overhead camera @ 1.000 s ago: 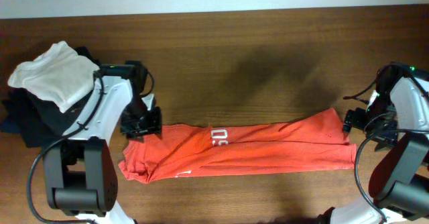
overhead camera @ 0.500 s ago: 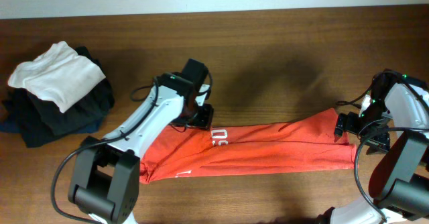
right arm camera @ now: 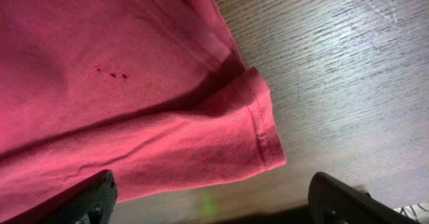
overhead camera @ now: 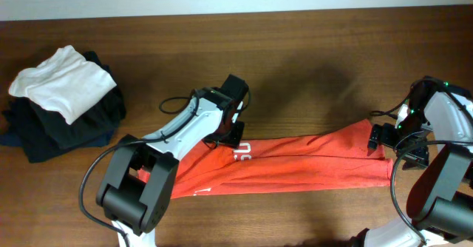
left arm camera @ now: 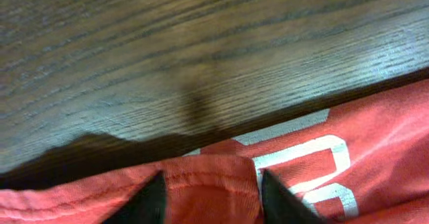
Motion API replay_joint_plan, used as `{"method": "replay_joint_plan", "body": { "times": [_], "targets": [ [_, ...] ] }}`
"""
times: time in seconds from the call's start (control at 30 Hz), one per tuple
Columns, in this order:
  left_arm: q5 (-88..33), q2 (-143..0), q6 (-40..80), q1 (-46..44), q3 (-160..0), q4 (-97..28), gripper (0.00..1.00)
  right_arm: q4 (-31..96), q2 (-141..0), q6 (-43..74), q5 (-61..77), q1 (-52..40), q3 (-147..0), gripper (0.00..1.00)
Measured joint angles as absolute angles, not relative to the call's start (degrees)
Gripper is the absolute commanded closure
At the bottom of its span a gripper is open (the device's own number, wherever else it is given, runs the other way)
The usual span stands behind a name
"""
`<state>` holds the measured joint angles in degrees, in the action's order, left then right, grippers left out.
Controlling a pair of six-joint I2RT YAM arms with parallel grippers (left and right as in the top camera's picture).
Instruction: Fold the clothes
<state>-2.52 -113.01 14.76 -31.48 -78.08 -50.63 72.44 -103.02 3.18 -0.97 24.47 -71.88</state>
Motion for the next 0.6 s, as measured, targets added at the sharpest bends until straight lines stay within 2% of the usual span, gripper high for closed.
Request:
{"method": "replay_joint_plan", "body": {
  "times": [0.03, 0.07, 0.23, 0.6],
  "targets": [
    [-2.28, -113.01, 14.76, -31.48, -78.08, -50.43, 0.94, 72.38, -103.02, 3.18, -0.95, 24.47, -71.88, 0.05],
    [-2.24, -113.01, 15.00, -31.48, -78.08, -50.22, 0.99, 72.29, -103.02, 3.14, -0.97, 24.47, -71.88, 0.05],
    [-2.22, -113.01, 14.79, -31.48, -78.13, -50.61, 0.99, 72.14, -103.02, 3.16, -0.95, 24.47, -71.88, 0.05],
    [-14.83, -112.40, 14.81, -34.61, -79.75, -57.60, 0.99, 72.10, -103.02, 3.01, -0.95, 24.47, -71.88, 0.05]
  ]
}}
